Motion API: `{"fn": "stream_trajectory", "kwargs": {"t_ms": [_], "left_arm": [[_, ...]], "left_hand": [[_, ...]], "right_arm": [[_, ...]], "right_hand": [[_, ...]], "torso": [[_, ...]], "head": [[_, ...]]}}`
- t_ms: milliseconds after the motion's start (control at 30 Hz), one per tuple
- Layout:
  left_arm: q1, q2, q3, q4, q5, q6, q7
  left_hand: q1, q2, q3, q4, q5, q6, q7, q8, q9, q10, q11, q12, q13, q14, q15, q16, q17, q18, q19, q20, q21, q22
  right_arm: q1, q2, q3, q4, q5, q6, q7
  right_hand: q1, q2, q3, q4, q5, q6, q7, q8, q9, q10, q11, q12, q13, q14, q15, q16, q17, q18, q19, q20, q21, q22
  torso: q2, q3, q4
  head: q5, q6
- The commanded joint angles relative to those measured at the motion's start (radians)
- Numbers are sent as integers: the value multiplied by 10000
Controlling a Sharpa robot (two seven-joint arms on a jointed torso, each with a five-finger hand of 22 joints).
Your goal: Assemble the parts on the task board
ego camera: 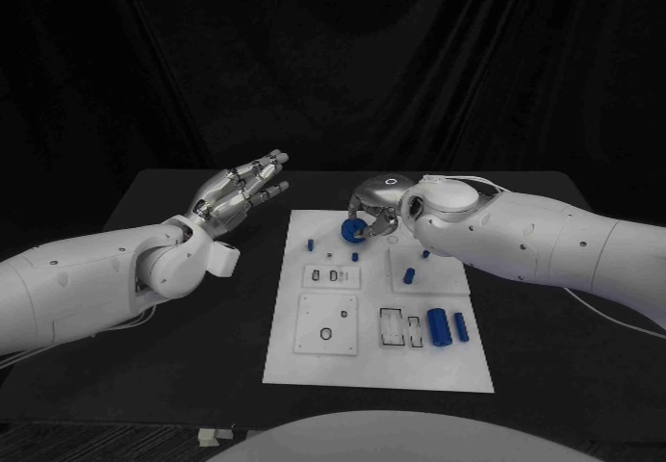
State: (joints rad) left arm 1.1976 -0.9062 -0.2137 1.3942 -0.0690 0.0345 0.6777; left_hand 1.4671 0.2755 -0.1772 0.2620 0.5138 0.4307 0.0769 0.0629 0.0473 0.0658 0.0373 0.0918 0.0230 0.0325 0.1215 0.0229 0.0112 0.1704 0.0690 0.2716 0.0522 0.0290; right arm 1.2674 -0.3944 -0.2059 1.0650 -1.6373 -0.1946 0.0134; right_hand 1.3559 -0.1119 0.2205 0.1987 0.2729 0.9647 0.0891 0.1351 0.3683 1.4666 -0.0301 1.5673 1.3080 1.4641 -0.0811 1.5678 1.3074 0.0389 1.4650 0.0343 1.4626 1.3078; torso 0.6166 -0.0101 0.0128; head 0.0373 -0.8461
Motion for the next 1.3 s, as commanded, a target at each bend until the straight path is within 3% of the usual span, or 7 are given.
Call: {"fn": "stream_trajectory", "kwargs": {"t_ms": [33,500,767,1067,1133,1300], "left_arm": [[-9,29,11,2,19,115,502],[-11,35,11,13,19,113,512],[-11,15,11,27,19,106,519],[-11,5,11,35,19,106,525],[-11,6,11,31,19,107,524],[-12,16,11,20,19,113,519]], "left_hand": [[129,2,51,28,69,78,-11,35,16,5,92,55,14,0,89,41,10,108,16,44,56,10],[129,2,51,28,69,78,-11,35,16,5,92,55,14,0,89,41,10,108,16,44,56,10],[138,-4,65,24,74,75,-11,36,14,4,92,56,14,6,105,45,11,109,22,50,59,9],[140,-4,70,22,76,71,-9,35,13,5,94,58,14,5,108,44,11,108,24,52,61,10],[140,-4,70,22,76,71,-9,35,13,5,94,58,14,5,108,44,11,108,24,52,61,10],[143,-5,73,20,79,70,-8,35,13,4,96,57,13,5,110,44,11,108,23,53,60,9]], "right_arm": [[-52,64,6,-85,-66,264,67],[-163,374,7,-460,-66,134,205],[-176,499,7,-552,-66,88,281],[-179,566,7,-594,-66,350,249],[-179,563,7,-602,-66,406,239],[-182,524,7,-613,-66,422,219]], "right_hand": [[19,98,67,-15,6,193,-278,-47,462,1042,80,35,2628,1067,76,30,2634,-62,216,46,-38,2118],[52,142,129,-102,23,8,-246,-248,396,1042,119,35,2628,1067,125,30,2634,-43,160,95,-121,2095],[15,175,213,-200,76,-481,-285,-642,225,1042,104,35,2628,1067,129,30,2634,-20,103,119,-210,2082],[-107,141,276,-232,34,-1127,-301,-751,-133,1042,89,35,2628,1067,115,30,2634,-5,61,111,-289,2078],[-164,114,275,-267,-87,-1585,-292,-749,-388,1042,100,35,2628,1067,128,30,2634,7,29,118,-346,2071],[-237,109,243,-273,-305,-1740,-298,-737,-545,1042,97,35,2628,1067,130,30,2634,18,1,121,-396,2064]], "torso": [[-2,1,-5],[-3,-7,6],[-7,-5,1],[-7,1,-1],[-4,1,-9],[-3,4,-18]], "head": [[-14,-11],[-49,-27],[-44,-29],[-45,-26],[-38,-23],[-40,-44]]}}
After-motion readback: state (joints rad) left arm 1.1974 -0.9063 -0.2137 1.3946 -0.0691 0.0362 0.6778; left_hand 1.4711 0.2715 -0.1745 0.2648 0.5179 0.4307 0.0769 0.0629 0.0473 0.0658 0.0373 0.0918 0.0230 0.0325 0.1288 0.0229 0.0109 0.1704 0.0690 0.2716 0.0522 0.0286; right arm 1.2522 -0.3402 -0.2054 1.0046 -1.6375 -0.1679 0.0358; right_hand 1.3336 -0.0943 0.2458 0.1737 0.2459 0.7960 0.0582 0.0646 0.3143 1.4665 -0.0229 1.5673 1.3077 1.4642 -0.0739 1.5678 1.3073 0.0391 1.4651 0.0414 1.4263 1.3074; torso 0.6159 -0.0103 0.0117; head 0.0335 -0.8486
